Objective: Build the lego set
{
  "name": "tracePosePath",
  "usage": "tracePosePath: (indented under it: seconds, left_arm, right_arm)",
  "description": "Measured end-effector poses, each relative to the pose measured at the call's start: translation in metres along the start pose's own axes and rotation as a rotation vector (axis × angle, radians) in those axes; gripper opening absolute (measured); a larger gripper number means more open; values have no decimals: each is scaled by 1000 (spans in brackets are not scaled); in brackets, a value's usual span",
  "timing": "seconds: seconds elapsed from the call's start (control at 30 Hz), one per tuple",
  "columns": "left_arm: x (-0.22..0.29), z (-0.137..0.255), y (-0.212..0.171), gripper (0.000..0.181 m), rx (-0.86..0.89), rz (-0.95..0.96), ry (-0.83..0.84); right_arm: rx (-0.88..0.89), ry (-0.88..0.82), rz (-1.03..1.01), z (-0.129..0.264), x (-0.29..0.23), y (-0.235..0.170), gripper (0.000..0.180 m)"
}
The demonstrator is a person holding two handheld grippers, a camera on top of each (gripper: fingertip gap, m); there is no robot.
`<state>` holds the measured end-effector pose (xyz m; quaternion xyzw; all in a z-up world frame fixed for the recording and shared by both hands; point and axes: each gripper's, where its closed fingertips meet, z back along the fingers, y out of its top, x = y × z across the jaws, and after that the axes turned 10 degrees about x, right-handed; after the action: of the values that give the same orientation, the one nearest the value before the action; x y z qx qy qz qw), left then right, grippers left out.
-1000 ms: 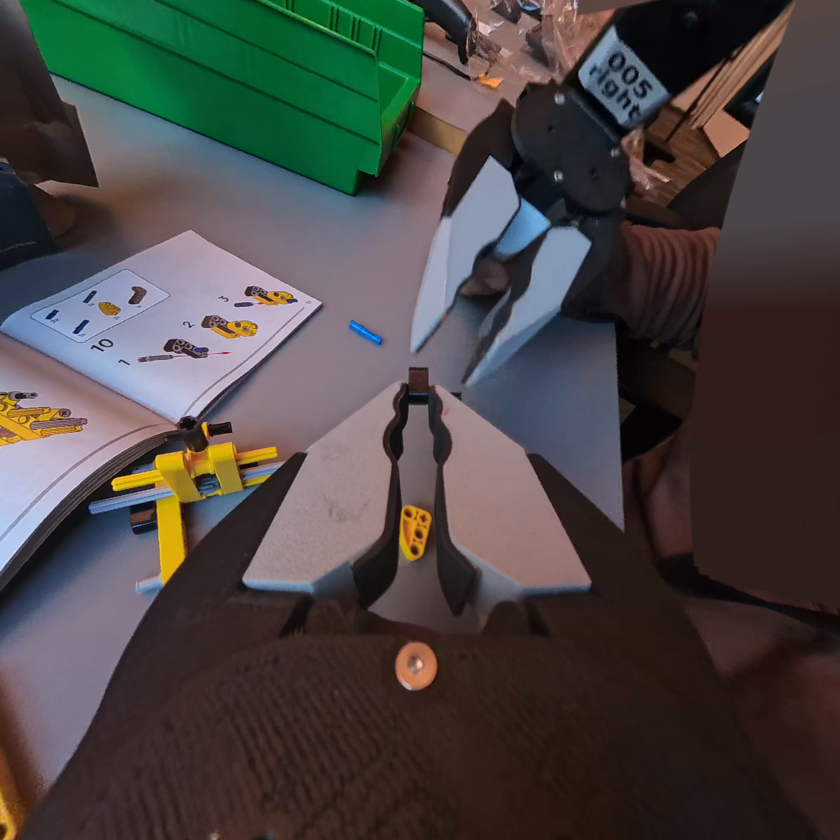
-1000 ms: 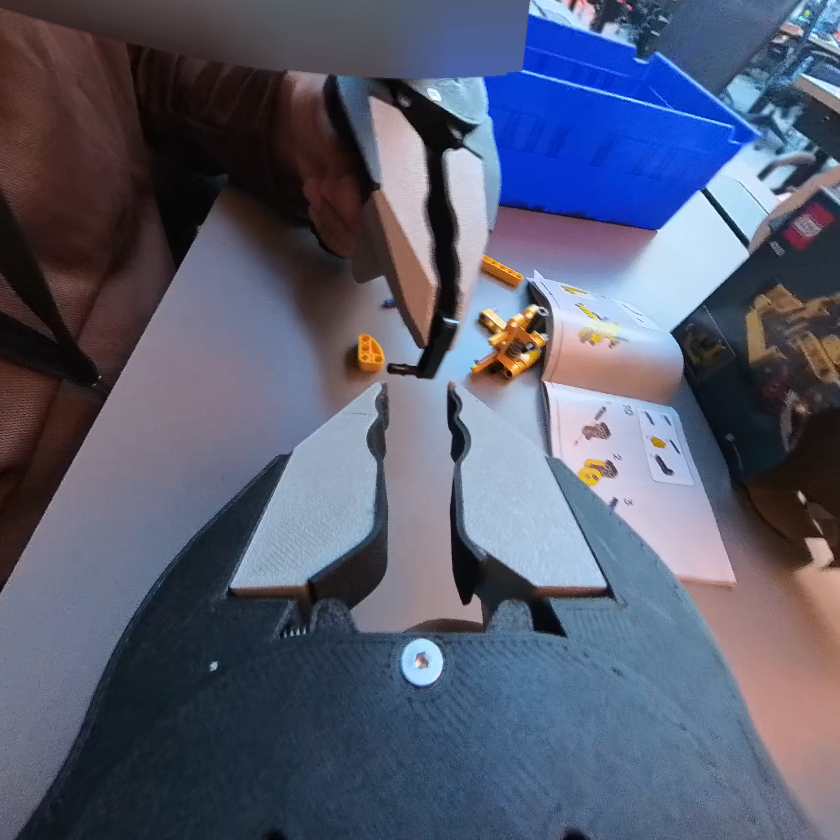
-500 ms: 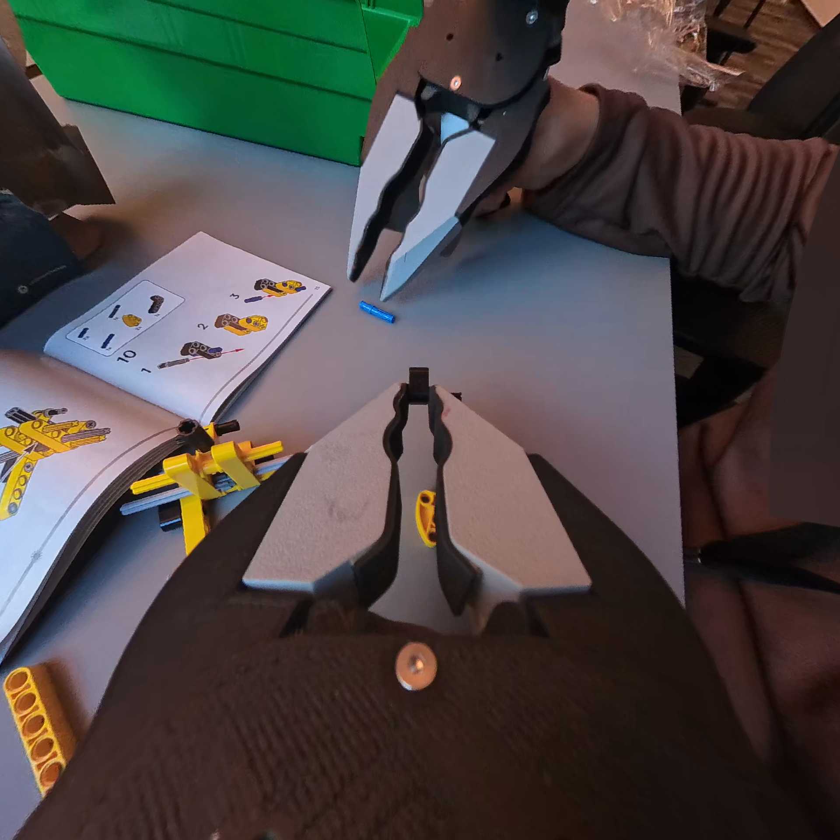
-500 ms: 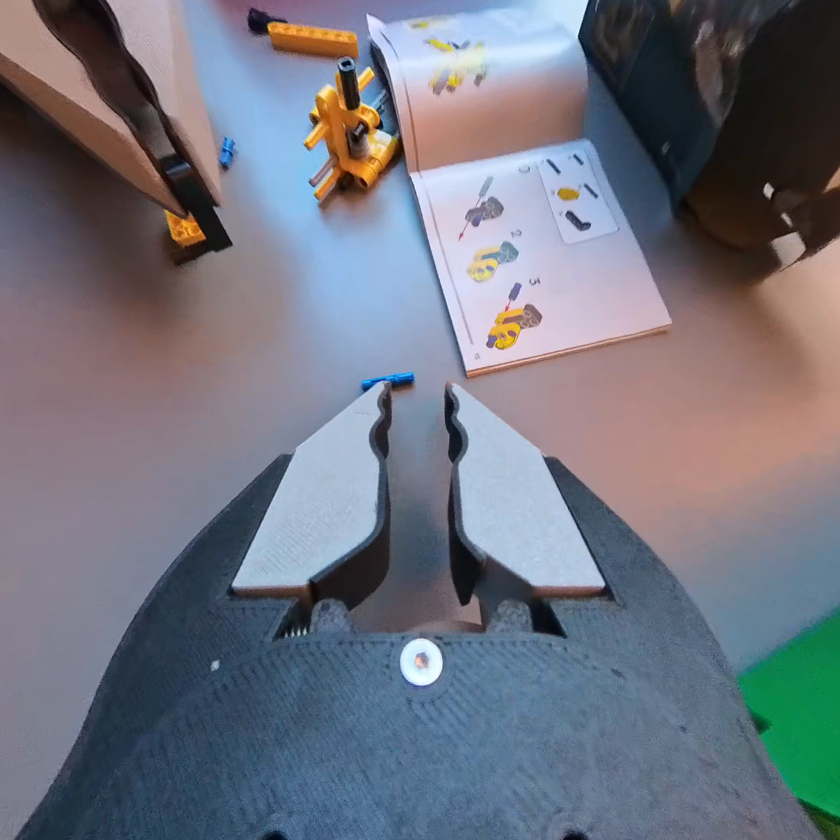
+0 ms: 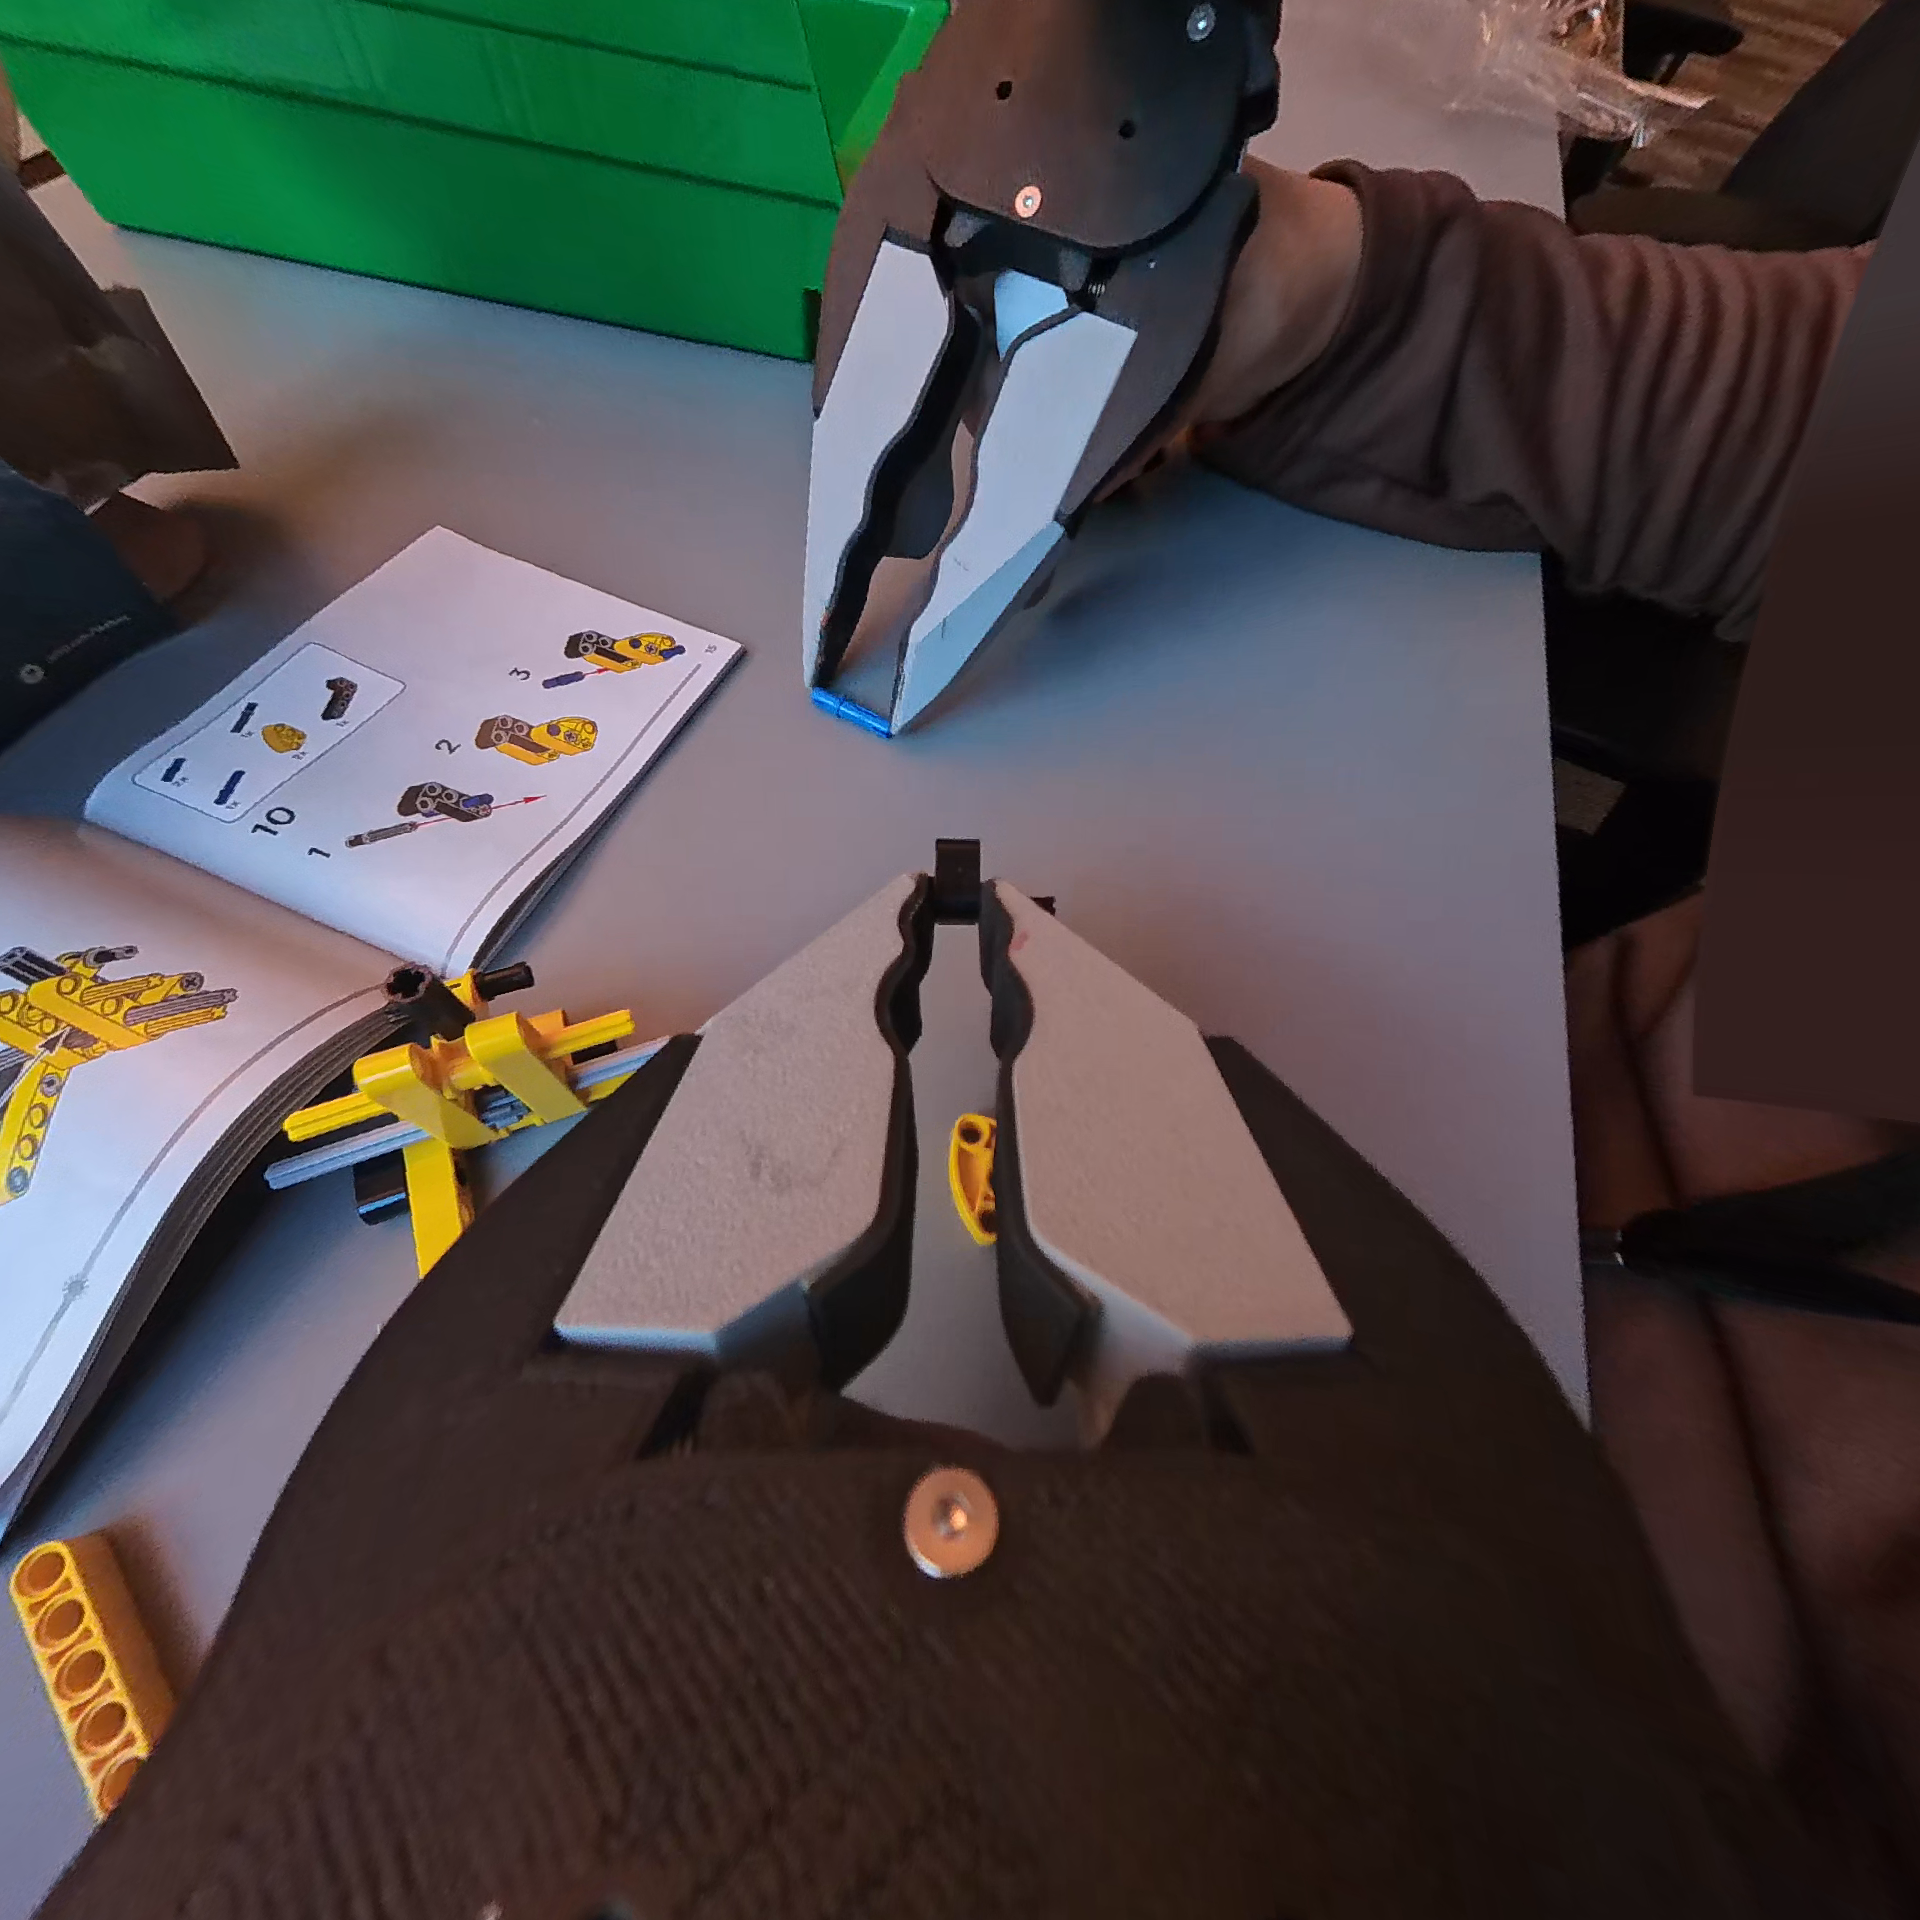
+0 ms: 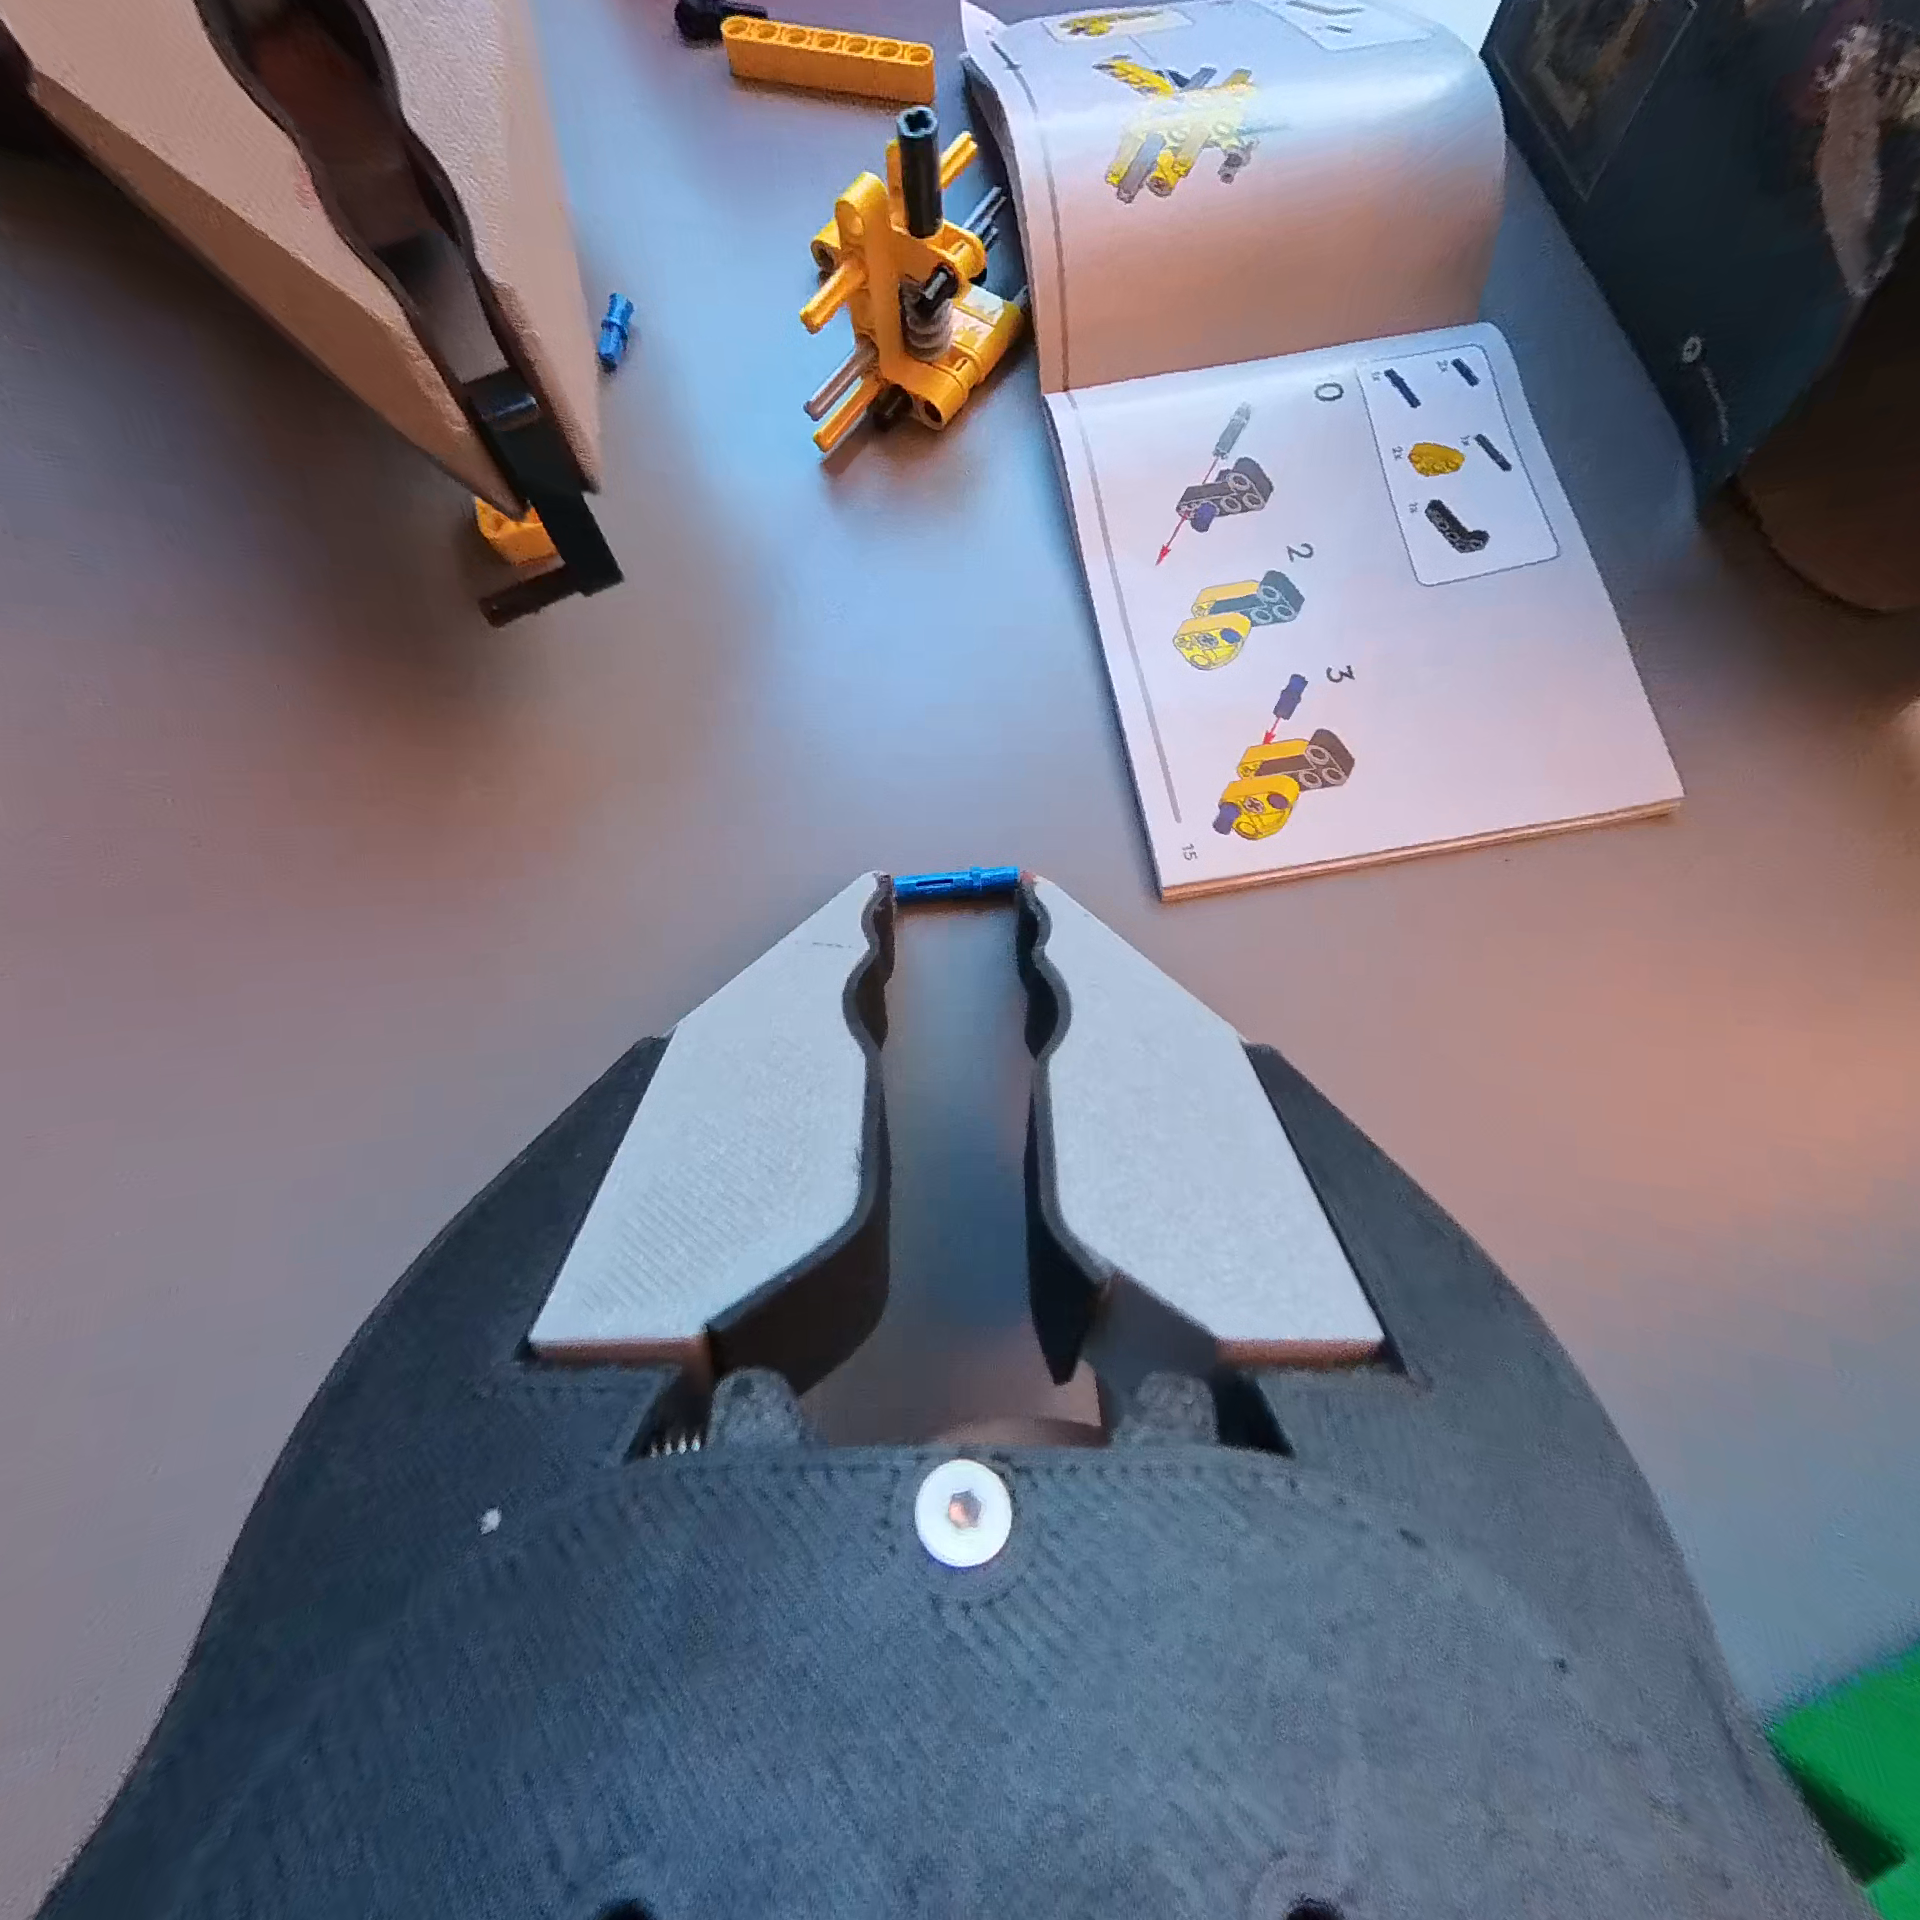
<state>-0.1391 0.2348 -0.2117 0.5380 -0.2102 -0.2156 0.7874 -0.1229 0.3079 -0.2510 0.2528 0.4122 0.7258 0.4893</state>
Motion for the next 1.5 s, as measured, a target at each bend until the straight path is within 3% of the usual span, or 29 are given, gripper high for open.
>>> tracePosePath:
  seconds: [0.4,0.8,1.0,1.23,1.5]
  left_arm:
    - [-1,-2,-2,5,-8,-14,2]
    - [3,-1,-2,5,-7,-37,-19]
    - [12,1,1,5,12,-209,-93]
    - [8,-3,-3,5,-11,-357,-17]
    - [11,-3,-7,5,-14,-533,19]
  right_arm:
    - [-2,19,31,-19,-20,11,20]
    - [-1,55,58,-13,-19,8,26]
    - [-11,120,111,-13,-6,8,19]
    - [18,126,40,1,-8,17,17]
    - [-28,161,52,-14,-18,9,11]
